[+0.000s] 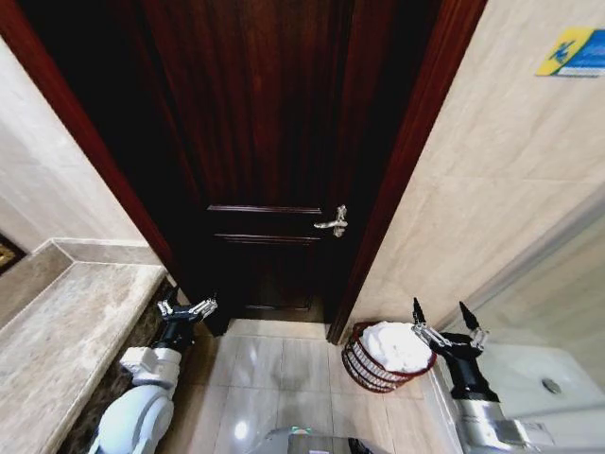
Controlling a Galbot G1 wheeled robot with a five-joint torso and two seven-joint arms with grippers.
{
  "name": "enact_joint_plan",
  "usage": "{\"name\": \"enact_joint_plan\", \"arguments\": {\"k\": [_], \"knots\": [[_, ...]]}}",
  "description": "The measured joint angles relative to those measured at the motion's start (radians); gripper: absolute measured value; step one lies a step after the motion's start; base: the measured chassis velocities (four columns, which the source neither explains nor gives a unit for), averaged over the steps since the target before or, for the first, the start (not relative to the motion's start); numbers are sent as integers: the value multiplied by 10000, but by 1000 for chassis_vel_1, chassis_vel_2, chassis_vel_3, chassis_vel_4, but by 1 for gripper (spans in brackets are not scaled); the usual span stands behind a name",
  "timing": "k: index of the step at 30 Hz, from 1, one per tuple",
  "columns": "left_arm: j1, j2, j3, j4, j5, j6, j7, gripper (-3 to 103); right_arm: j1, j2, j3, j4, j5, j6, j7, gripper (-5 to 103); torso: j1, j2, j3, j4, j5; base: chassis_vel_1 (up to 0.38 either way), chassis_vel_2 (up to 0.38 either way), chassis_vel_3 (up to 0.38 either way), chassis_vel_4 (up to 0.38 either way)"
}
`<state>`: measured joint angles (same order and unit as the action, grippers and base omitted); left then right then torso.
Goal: Discard the used towel into the hamper.
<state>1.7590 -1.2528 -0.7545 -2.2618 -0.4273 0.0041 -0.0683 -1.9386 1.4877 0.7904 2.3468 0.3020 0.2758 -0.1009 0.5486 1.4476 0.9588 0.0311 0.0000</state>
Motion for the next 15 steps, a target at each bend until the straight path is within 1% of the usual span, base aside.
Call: {"name": "enact_joint_plan", "arguments": {"k": [7, 8, 15], "knots": [[1, 0, -1, 0, 0, 0, 0, 100, 0, 0, 0, 0, 0, 0, 0, 100, -1, 2, 0, -3, 0, 179, -172, -181, 176], [0, 0, 0, 0, 0, 0, 0, 100, 0, 0, 0, 0, 0, 0, 0, 100, 0, 0, 0, 0, 0, 185, -170, -180, 187], [0, 0, -1, 0, 0, 0, 0, 100, 0, 0, 0, 0, 0, 0, 0, 100, 6, 0, 2, -1, -1, 178, -190, -180, 181]]}}
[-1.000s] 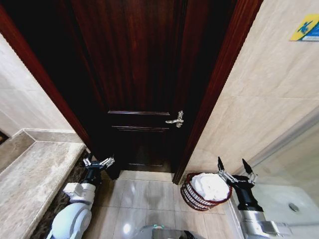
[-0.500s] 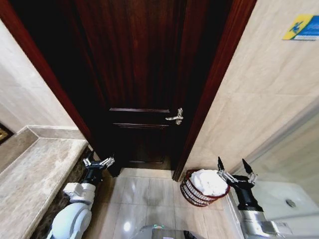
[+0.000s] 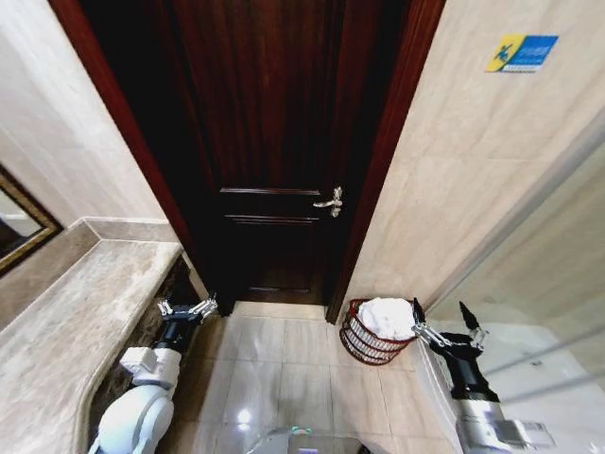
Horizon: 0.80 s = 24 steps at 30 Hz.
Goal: Discard the used towel into the hamper.
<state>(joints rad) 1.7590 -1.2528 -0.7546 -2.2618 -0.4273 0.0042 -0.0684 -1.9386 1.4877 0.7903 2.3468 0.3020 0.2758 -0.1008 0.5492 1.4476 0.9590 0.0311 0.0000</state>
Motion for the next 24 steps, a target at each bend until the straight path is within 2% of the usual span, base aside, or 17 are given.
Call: {"name": "enact_joint_plan", "arguments": {"k": [24], "knots": [[1, 0, 0, 0, 0, 0, 0, 100, 0, 0, 0, 0, 0, 0, 0, 100, -6, 1, -2, 0, 0, 183, -180, -188, 179]]}}
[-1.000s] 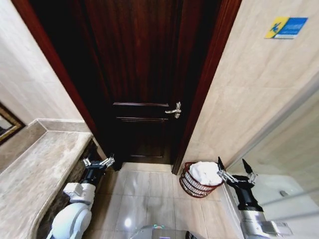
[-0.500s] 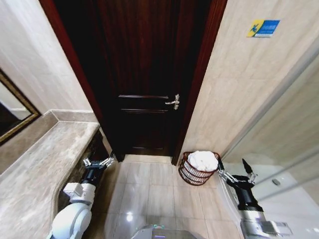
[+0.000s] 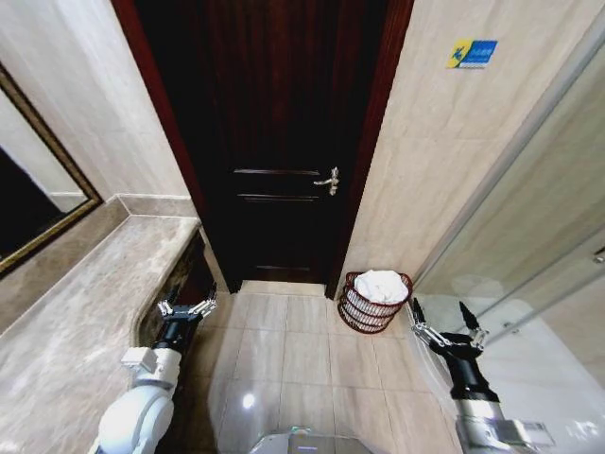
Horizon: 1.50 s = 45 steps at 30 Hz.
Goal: Discard the used towel into the hamper.
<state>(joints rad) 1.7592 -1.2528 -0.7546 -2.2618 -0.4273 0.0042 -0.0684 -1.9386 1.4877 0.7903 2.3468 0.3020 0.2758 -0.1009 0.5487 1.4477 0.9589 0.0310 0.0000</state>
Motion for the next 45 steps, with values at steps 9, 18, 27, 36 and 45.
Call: {"name": "enact_joint_plan", "arguments": {"k": [9, 18, 27, 36, 45], "knots": [[-3, 0, 0, 0, 0, 0, 0, 100, 1, 0, 0, 0, 0, 0, 0, 100, 10, -3, 3, 1, -1, 43, -50, -56, 48], [-2, 0, 0, 0, 0, 0, 0, 100, 1, 0, 0, 0, 0, 0, 0, 100, 4, -3, 2, 0, 0, -19, 24, 24, -20], [-1, 0, 0, 0, 0, 0, 0, 100, 0, 0, 0, 0, 0, 0, 0, 100, 3, -2, 2, 1, 0, 0, 0, 0, 0], [-1, 0, 0, 0, 0, 0, 0, 100, 0, 0, -1, 0, 0, 0, 0, 100, 3, -2, 1, 1, 0, 0, 0, 0, 0], [-1, 0, 0, 0, 0, -1, 0, 100, 0, 0, 0, 0, 0, 0, 0, 100, 3, -1, 1, 0, 0, 0, 0, 0, 0]]}}
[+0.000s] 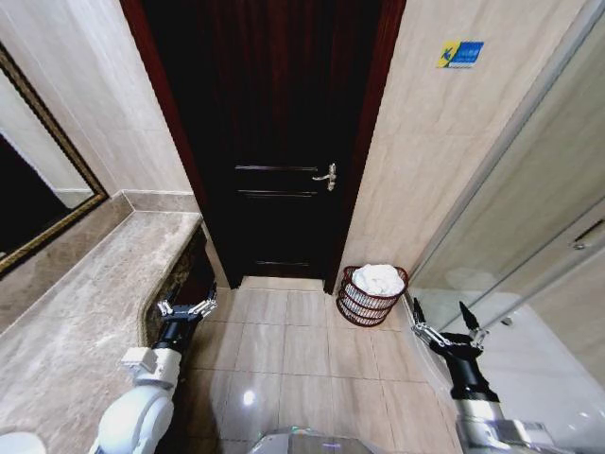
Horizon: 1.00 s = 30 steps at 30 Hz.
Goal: Discard the used towel into the hamper.
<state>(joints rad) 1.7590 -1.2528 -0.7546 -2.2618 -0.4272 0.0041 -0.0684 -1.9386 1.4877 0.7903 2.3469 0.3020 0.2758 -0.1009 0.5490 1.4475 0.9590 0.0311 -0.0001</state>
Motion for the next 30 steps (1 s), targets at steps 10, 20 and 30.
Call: {"name": "enact_joint_plan", "arguments": {"k": [10, 20, 30], "knots": [[0, 1, 0, 0, 0, 0, 0, 100, 0, 0, 0, 0, 0, 0, 0, 100, 1, 0, 0, 0, -1, -86, -112, 96, 103], [0, 0, 1, 0, 0, 1, 2, 100, -1, -1, 5, 0, 0, 0, 1, 100, 1, 0, 0, -2, 3, -116, -149, 121, 103], [-1, 1, -1, 0, 0, 1, -1, 100, 0, 0, 0, 0, 0, 0, 0, 100, 4, -1, 1, 0, 0, 51, 29, -47, -3]]}}
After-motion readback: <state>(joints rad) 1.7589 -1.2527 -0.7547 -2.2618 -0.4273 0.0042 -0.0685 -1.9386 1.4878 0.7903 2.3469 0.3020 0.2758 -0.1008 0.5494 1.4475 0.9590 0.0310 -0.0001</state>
